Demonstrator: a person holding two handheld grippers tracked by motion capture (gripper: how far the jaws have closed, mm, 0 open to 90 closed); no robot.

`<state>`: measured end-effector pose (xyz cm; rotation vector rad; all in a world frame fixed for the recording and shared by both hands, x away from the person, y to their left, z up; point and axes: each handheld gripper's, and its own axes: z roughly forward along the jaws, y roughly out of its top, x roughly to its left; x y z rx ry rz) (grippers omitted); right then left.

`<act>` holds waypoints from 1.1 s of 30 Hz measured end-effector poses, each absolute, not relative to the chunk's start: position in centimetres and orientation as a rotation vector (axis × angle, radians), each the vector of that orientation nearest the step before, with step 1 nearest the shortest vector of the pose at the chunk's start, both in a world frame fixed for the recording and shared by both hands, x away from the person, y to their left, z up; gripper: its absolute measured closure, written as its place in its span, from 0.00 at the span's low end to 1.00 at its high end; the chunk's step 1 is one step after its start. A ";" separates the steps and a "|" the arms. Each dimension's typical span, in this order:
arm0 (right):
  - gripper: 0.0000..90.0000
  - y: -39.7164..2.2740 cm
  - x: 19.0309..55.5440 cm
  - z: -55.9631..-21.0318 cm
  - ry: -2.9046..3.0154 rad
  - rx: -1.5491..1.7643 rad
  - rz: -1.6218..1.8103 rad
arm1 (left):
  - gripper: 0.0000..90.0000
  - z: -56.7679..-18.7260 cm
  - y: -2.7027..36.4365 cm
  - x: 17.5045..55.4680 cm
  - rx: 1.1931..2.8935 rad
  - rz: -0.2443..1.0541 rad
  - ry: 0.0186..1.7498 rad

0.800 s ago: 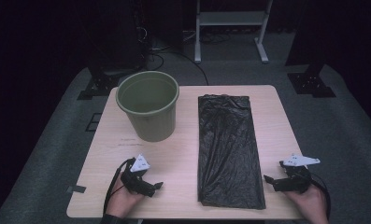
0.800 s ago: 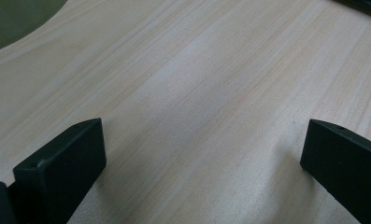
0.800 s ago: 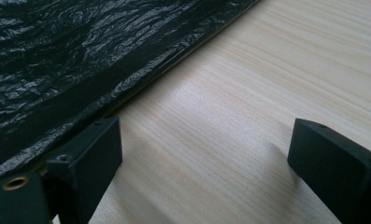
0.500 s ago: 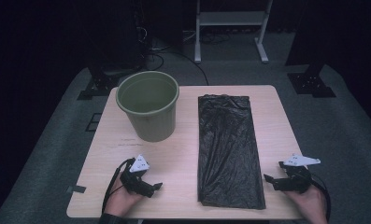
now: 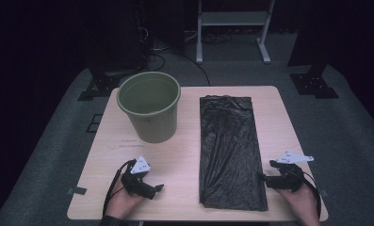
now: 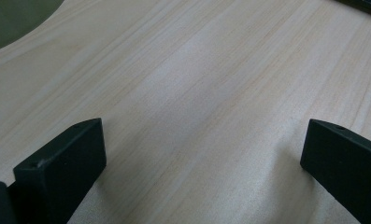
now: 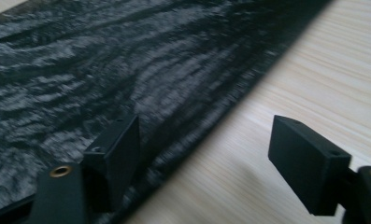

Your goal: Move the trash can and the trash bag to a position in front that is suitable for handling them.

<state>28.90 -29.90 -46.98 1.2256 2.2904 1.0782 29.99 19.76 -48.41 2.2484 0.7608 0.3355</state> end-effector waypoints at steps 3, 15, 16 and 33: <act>0.34 -29.5 29.2 -47.0 2.302 1.233 1.087 | 0.00 -48.4 19.8 30.0 2.249 0.336 0.761; 0.98 -29.4 29.6 -47.5 2.362 1.241 1.083 | 0.00 -48.4 19.8 30.0 2.249 0.336 0.760; 1.00 -29.5 29.6 -47.5 2.352 1.243 1.074 | 0.00 -48.4 19.8 30.0 2.249 0.336 0.761; 1.00 -34.6 29.2 -46.5 2.215 1.289 0.996 | 0.00 -48.4 19.8 30.0 2.247 0.336 0.763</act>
